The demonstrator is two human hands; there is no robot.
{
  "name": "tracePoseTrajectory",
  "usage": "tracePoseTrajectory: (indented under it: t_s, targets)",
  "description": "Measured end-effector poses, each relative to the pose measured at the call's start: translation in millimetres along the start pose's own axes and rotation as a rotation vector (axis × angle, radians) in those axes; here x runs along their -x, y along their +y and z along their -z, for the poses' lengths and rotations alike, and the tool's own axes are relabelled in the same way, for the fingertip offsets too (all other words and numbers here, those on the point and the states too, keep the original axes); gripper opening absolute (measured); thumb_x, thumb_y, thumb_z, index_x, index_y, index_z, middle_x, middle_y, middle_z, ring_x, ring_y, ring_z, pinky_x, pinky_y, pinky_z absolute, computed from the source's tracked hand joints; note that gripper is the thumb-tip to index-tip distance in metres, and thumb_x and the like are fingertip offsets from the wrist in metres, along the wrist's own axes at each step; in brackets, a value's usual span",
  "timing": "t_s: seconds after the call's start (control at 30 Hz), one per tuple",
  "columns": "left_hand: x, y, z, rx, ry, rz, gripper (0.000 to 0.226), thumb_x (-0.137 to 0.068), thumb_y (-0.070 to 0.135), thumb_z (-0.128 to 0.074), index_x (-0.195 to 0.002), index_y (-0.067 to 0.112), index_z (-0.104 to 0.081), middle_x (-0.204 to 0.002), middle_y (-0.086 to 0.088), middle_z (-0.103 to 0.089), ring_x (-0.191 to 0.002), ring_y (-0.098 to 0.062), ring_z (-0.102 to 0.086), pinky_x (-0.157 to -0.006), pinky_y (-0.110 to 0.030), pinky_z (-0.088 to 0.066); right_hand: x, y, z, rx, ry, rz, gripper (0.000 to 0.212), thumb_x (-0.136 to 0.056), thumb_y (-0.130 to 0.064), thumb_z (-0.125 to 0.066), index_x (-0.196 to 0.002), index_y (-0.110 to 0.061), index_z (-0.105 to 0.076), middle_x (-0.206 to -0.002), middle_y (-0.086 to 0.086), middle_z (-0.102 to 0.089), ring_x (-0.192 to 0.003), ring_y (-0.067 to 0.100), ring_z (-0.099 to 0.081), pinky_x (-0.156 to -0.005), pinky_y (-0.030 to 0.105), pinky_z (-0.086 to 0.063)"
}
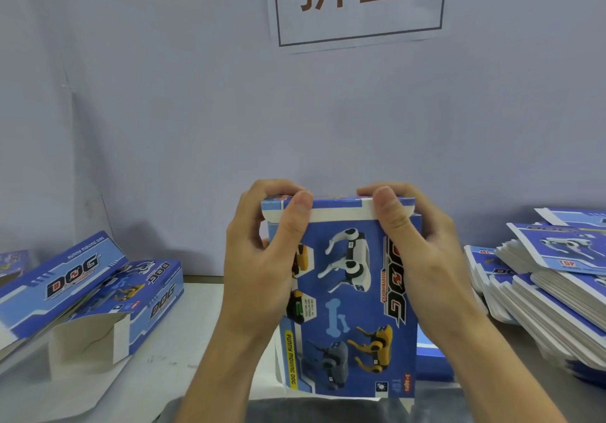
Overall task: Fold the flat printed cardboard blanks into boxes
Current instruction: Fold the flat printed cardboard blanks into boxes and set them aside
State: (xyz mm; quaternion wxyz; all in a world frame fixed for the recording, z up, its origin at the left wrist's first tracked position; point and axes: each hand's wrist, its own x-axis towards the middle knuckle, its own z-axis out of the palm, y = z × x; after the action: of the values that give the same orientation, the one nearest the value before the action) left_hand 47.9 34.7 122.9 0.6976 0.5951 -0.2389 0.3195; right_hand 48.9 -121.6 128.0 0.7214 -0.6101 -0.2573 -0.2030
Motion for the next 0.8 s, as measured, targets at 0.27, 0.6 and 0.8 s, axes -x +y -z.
tracePoseTrajectory:
  t_s: [0.27,0.6,0.8]
  targets:
    - [0.3,7.3,-7.2,0.014,0.027,0.023,0.018,-0.085,0.049,-0.067,-0.094,0.034,-0.062,-0.1,-0.019,-0.058,-0.08,-0.056,-0.06,-0.055,-0.071,-0.048,-2.0,-2.3,2.1,-0.007,-0.019,-0.038,0.038,-0.073,-0.062,-0.064,-0.092,-0.03,-0.066,-0.079,0.005,-0.076,-0.067,0.022,-0.075,-0.052,0.025,-0.056]
    - [-2.1,13.7,-7.2,-0.031,0.003,0.039,0.025,-0.08,0.052,-0.069,-0.093,0.031,-0.065,-0.1,-0.018,-0.057,-0.079,-0.061,-0.056,-0.056,-0.073,-0.048,-2.8,-2.6,4.5,-0.053,-0.038,-0.059,0.035,-0.082,-0.052,-0.061,-0.098,-0.021,-0.062,-0.081,0.009,-0.075,-0.069,0.028,-0.075,-0.054,0.035,-0.06]
    - [-2.3,10.7,2.3,0.066,-0.129,0.11,0.026,-0.086,0.043,-0.067,-0.104,0.027,-0.06,-0.102,-0.001,-0.06,-0.094,-0.03,-0.074,-0.06,-0.036,-0.059,-1.6,-1.2,5.0,-0.095,-0.093,-0.078,0.024,-0.085,-0.041,-0.056,-0.098,-0.021,-0.062,-0.085,0.01,-0.074,-0.07,0.027,-0.074,-0.052,0.03,-0.058]
